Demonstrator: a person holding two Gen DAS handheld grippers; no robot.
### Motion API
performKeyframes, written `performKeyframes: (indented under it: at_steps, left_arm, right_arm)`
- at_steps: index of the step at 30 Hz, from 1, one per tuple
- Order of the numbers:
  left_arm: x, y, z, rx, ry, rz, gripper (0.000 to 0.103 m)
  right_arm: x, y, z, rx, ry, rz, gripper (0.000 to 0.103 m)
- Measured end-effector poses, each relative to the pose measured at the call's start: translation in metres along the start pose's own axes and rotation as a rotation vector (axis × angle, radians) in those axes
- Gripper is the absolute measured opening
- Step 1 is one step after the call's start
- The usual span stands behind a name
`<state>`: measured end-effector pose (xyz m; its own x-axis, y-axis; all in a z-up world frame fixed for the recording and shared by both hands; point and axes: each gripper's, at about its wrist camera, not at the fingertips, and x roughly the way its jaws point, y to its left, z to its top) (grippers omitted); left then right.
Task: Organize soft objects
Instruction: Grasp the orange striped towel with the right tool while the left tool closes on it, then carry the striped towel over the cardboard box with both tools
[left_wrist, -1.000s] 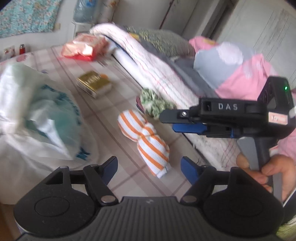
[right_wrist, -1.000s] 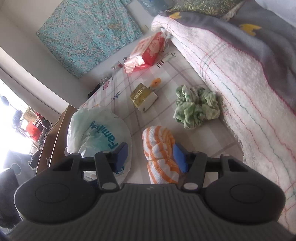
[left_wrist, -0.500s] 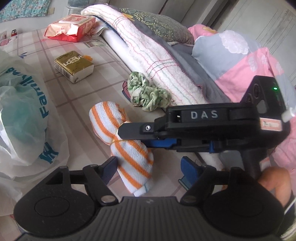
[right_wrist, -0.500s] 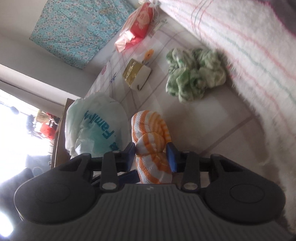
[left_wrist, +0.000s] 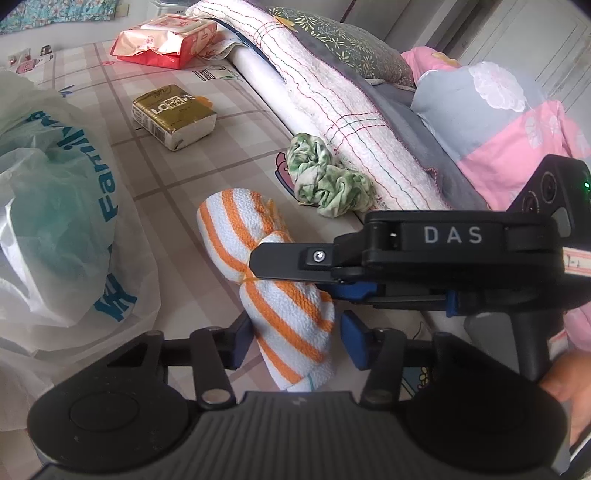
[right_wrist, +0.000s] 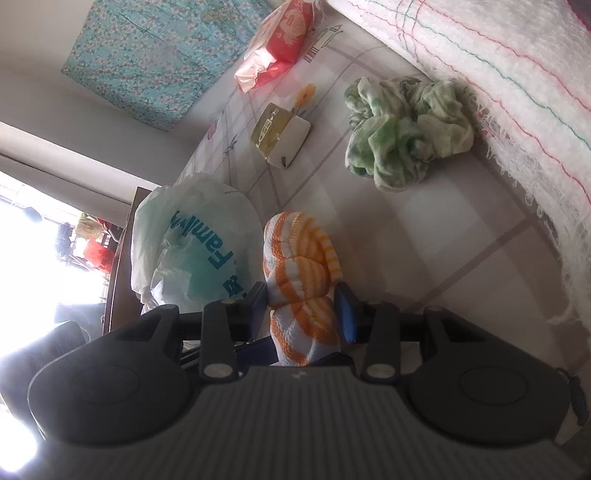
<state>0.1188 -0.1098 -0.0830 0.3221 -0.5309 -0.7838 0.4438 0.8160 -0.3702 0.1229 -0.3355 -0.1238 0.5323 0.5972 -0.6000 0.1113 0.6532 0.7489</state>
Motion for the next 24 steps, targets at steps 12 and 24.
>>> performKeyframes:
  at_steps: [12, 24]
  left_arm:
    - [-0.077, -0.016, 0.015, 0.087, -0.217, 0.013, 0.051]
    - [-0.24, 0.082, -0.006, -0.086, -0.434, 0.26, 0.052]
  right_arm:
    - [-0.038, 0.059, 0.013, -0.121, -0.086, 0.089, 0.039]
    - [0.037, 0.264, 0.007, -0.472, 0.065, 0.291, 0.039]
